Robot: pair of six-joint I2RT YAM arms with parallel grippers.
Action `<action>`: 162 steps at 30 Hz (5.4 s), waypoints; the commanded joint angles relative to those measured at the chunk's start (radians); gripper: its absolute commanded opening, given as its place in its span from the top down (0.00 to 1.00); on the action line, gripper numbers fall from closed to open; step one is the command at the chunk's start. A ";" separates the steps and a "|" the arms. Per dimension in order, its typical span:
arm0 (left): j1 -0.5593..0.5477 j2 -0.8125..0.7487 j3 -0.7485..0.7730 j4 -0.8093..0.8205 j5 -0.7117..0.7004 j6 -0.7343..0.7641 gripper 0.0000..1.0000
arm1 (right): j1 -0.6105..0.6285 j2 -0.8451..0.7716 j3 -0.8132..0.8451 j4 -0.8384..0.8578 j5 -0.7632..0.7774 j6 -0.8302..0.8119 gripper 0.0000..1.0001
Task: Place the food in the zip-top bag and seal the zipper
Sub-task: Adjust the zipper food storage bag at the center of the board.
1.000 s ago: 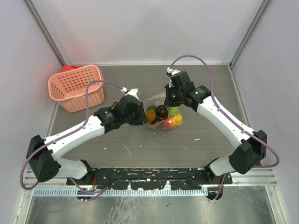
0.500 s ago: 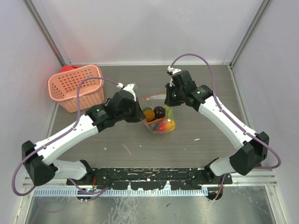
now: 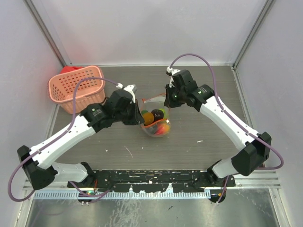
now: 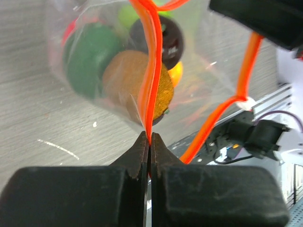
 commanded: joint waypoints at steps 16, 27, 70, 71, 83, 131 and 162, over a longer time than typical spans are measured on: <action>0.071 0.051 0.051 -0.029 0.015 -0.054 1.00 | 0.017 -0.189 -0.078 0.267 -0.040 -0.133 0.47; 0.071 0.052 0.073 -0.045 0.002 -0.055 1.00 | 0.017 -0.649 -0.551 0.535 -0.194 -0.324 0.29; 0.122 0.057 0.083 -0.032 -0.043 -0.014 0.71 | 0.017 -0.600 -0.754 0.872 -0.414 -0.387 0.99; 0.126 0.063 0.089 -0.034 -0.045 -0.008 0.70 | 0.017 -0.599 -0.755 0.874 -0.417 -0.386 0.99; 0.193 0.129 0.101 -0.037 -0.067 0.038 0.85 | 0.017 -0.605 -0.735 0.810 -0.418 -0.415 0.99; 0.086 0.098 0.055 0.229 0.579 0.757 0.24 | 0.017 -0.564 -0.565 0.477 -0.374 -0.473 0.99; 0.026 0.134 0.080 0.269 0.561 0.837 1.00 | 0.016 -0.658 -0.623 0.504 -0.374 -0.480 0.57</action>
